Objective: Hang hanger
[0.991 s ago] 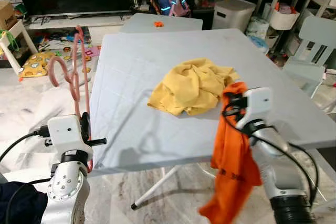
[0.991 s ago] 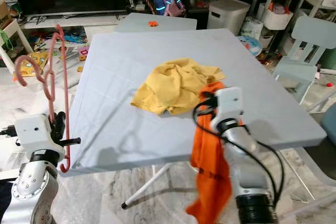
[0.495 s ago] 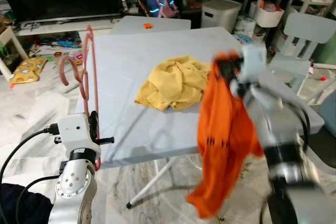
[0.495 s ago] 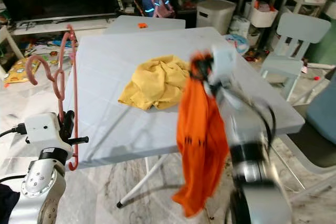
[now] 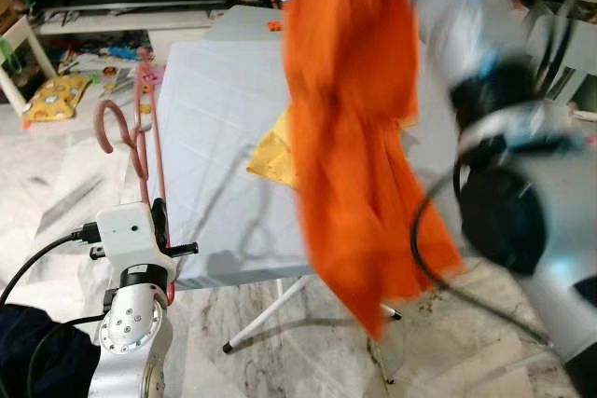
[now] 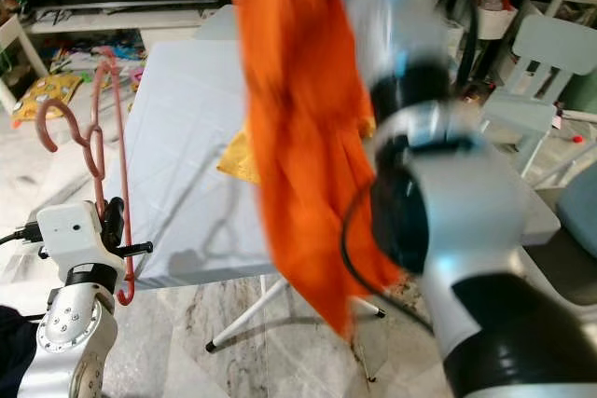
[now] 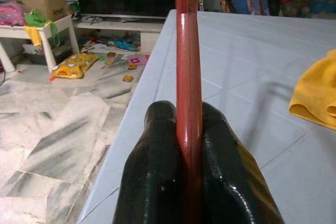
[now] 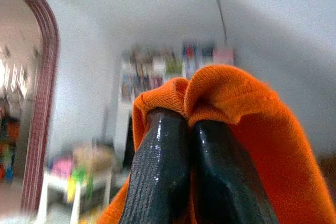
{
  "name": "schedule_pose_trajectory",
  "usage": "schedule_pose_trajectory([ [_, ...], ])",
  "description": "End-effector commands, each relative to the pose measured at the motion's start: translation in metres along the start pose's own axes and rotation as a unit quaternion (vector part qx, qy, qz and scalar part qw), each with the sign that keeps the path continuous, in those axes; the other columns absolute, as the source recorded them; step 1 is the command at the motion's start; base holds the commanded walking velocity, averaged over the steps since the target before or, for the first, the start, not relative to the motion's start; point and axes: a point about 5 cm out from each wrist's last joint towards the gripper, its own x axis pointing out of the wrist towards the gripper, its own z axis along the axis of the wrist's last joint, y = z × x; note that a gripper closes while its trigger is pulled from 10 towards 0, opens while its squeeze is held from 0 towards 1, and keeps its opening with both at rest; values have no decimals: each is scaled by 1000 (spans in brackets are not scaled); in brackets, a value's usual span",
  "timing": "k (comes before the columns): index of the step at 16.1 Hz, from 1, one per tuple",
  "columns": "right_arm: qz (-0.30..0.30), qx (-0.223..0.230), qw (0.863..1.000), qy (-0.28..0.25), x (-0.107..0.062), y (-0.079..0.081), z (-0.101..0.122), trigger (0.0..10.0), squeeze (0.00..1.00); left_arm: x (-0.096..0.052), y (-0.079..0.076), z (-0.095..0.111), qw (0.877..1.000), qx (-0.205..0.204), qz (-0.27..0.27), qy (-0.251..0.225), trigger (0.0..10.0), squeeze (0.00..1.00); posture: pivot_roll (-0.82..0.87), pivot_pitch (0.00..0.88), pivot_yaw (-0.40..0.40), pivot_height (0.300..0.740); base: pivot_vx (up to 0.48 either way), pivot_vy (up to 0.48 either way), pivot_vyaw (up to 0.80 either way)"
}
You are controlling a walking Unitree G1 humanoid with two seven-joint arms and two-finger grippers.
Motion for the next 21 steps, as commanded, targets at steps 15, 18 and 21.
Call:
schedule_pose_trajectory([
  [15,97,-61,935,336,-171,-7,-178,10000,1000,-9,-16,-6,999,-20,-22,11,10000,0,-22,0,-71,740,0,0,0],
  [18,96,-43,930,351,-194,-7,-182,10000,1000,-9,-15,-8,999,-21,-25,15,10000,0,-26,0,-64,740,0,0,0],
  [21,106,-13,913,393,-226,-11,-179,10000,1000,-7,-15,-7,999,-19,-32,16,10000,0,-36,0,-47,740,0,0,0],
])
